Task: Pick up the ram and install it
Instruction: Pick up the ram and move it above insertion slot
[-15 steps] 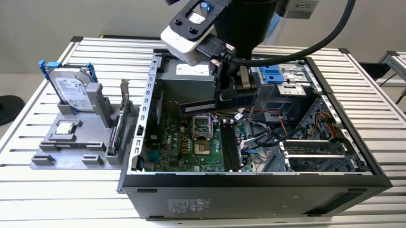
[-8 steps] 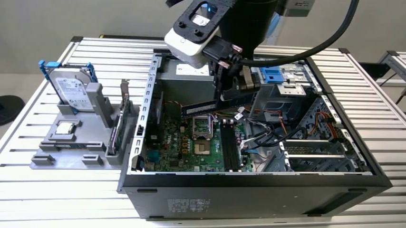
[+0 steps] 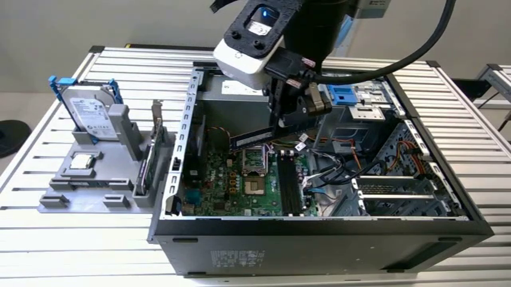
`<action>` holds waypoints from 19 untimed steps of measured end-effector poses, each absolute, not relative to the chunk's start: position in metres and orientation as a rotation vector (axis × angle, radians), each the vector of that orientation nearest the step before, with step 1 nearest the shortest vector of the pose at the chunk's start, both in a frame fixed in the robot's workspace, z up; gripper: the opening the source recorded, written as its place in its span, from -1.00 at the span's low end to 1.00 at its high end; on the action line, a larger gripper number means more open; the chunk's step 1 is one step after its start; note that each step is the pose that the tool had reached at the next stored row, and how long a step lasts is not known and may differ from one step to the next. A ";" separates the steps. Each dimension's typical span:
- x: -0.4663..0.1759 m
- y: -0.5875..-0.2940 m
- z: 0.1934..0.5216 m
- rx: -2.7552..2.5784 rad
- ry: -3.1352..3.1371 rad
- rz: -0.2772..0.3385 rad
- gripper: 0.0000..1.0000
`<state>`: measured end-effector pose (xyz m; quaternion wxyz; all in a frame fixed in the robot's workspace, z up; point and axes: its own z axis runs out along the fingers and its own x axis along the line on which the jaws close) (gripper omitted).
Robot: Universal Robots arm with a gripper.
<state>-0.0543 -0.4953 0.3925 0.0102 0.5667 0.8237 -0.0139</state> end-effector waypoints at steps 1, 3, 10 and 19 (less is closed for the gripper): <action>-0.054 -0.495 0.393 1.755 2.580 -0.043 -1.00; -0.054 -0.495 0.393 1.728 2.598 -0.043 -1.00; -0.054 -0.495 0.393 1.631 2.659 -0.042 -1.00; -0.054 -0.495 0.392 1.511 2.728 -0.040 -1.00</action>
